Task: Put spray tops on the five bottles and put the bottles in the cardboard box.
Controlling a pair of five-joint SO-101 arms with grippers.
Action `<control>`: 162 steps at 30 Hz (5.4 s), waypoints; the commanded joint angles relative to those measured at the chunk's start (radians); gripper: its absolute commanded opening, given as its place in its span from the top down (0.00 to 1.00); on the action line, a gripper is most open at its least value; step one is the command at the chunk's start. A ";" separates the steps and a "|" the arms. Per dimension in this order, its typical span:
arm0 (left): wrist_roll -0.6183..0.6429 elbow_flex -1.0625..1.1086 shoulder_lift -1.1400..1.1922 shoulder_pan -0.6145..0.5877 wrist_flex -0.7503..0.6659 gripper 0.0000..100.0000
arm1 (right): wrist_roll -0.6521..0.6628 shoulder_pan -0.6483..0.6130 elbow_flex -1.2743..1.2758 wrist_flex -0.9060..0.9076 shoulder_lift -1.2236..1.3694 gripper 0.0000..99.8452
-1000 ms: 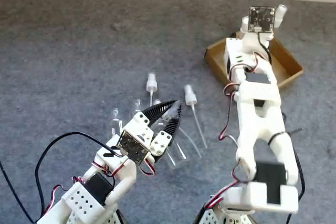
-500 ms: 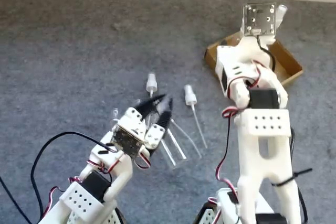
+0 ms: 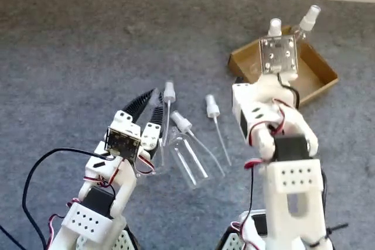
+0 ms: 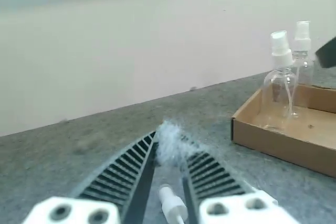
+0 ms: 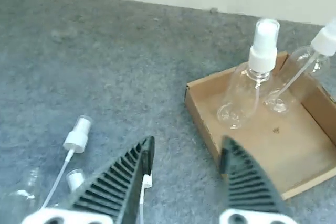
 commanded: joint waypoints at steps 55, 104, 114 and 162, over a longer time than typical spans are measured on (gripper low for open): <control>-0.003 -0.134 0.005 -0.463 0.603 0.99 | 0.003 -0.558 -0.450 0.573 0.800 0.73; -0.006 -0.113 -0.001 -0.460 0.603 0.99 | 0.011 -0.466 -0.045 0.136 0.791 0.91; -0.006 -0.113 -0.001 -0.460 0.603 0.99 | 0.011 -0.418 -0.039 0.137 0.567 0.91; -0.029 -0.124 0.004 -0.423 0.609 0.99 | 0.005 -0.125 0.828 -0.124 -0.825 0.91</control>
